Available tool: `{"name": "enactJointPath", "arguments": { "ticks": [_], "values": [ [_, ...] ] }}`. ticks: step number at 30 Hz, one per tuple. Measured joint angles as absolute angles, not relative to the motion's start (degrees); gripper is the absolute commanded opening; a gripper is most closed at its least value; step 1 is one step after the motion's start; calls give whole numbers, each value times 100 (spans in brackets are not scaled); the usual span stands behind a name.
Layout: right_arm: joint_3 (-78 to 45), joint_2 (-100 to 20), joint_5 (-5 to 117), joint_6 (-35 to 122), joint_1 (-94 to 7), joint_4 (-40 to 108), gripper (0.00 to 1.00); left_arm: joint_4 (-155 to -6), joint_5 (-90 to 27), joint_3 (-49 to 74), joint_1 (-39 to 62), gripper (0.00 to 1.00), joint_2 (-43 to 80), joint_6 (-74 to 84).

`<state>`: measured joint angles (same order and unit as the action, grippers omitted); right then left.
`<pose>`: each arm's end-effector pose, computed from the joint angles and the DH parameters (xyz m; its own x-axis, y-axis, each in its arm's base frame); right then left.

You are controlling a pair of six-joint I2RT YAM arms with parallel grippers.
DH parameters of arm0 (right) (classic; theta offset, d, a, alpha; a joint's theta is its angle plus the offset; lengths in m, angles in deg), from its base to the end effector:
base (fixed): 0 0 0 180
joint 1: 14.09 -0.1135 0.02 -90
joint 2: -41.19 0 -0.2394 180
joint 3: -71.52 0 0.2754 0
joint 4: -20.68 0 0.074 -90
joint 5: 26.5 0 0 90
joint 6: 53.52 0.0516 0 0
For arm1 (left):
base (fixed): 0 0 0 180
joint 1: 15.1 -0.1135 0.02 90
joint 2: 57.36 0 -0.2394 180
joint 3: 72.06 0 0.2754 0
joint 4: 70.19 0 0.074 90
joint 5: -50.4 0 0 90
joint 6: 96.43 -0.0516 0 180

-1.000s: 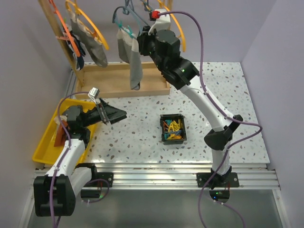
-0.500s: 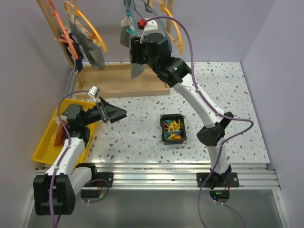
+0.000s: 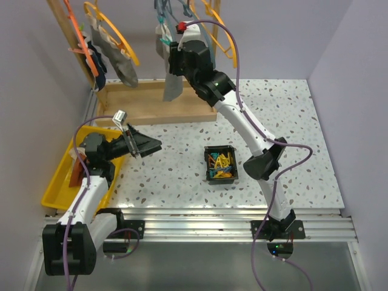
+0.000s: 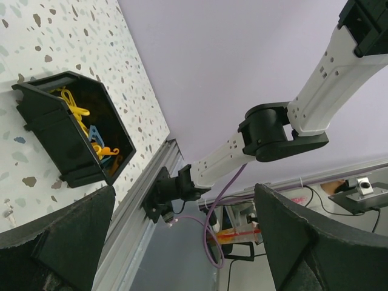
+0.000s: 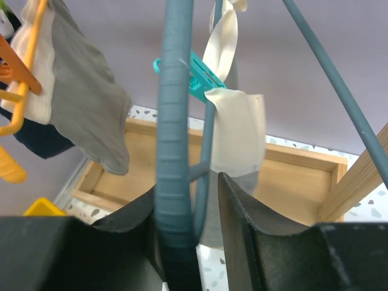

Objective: Remove the underwear clipped to the hanger
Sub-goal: Pick up the underwear from the clothesline.

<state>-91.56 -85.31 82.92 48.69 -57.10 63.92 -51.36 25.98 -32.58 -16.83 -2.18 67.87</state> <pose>0.3813 0.3322 0.4558 -0.1679 0.1162 -0.9789 -0.3748 0.9109 0.1724 0.2449 -0.0396 0.2407 -0.8481 -0.4238 -0.3181 0.2951 0.1208 -0.9478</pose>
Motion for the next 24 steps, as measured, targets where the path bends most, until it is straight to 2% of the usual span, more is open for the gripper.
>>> {"name": "enactJointPath", "arguments": {
  "ticks": [3, 4, 5, 6, 15, 24],
  "values": [
    [-9158, -8544, 8356, 4882, -5705, 6233, 26, -5168, 2598, -3258, -1683, 100, -248, 6787],
    [-9158, -8544, 8349, 4886, -5692, 6182, 12, -5168, 2596, -3258, -1683, 100, -259, 6789],
    [-9158, -8544, 8351, 4856, -5690, 6143, 3, -5164, 2596, -3258, -1683, 100, -270, 6796],
    [-9158, -8544, 8319, 4873, -5688, 6101, 0, -5155, 2596, -3258, -1683, 100, -277, 6811],
    [-8920, -8376, 8120, 5041, -5679, 5625, 0, -4421, 2288, -3260, -1692, 100, -338, 7605],
    [-8913, -8103, 8091, 4917, -5718, 5262, 0, -4659, 1921, -3129, -1694, 100, -705, 7646]
  ]
}}
